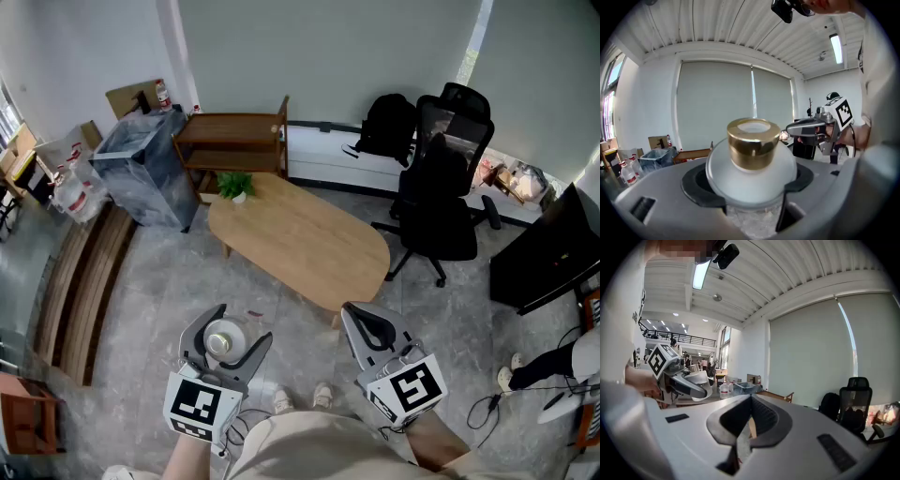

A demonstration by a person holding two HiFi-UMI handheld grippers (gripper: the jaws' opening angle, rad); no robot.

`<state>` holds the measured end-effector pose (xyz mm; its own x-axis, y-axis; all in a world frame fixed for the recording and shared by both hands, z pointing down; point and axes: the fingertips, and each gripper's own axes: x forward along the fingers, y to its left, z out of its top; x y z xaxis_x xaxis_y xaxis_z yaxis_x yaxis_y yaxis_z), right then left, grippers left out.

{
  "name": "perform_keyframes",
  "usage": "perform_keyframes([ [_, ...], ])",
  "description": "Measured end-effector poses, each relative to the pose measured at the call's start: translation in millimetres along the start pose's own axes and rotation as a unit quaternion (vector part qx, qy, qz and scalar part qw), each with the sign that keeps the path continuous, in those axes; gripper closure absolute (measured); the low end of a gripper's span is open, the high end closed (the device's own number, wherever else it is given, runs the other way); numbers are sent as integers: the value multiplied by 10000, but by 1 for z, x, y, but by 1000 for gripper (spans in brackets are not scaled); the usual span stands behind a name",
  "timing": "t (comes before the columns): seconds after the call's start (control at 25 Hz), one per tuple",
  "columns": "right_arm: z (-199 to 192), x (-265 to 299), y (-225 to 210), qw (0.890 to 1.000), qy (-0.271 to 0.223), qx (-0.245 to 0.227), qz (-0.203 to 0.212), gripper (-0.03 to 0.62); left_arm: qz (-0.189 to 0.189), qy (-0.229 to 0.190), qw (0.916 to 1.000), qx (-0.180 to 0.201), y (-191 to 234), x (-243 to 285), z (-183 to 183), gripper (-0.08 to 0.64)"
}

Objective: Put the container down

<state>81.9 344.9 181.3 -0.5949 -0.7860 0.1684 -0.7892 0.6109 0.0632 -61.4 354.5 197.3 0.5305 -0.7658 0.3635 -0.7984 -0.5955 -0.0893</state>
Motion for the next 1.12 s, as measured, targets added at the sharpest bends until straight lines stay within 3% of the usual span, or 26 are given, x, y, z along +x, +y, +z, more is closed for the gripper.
perform_keyframes([
  [0.68,-26,-29,-45,9998,-66,39,204,597,266,119,9996,31,-45,37,9,224],
  [1.12,-42,-32,-71,9993,-80,16,353,597,448,175,9987,-143,-64,52,2,224],
])
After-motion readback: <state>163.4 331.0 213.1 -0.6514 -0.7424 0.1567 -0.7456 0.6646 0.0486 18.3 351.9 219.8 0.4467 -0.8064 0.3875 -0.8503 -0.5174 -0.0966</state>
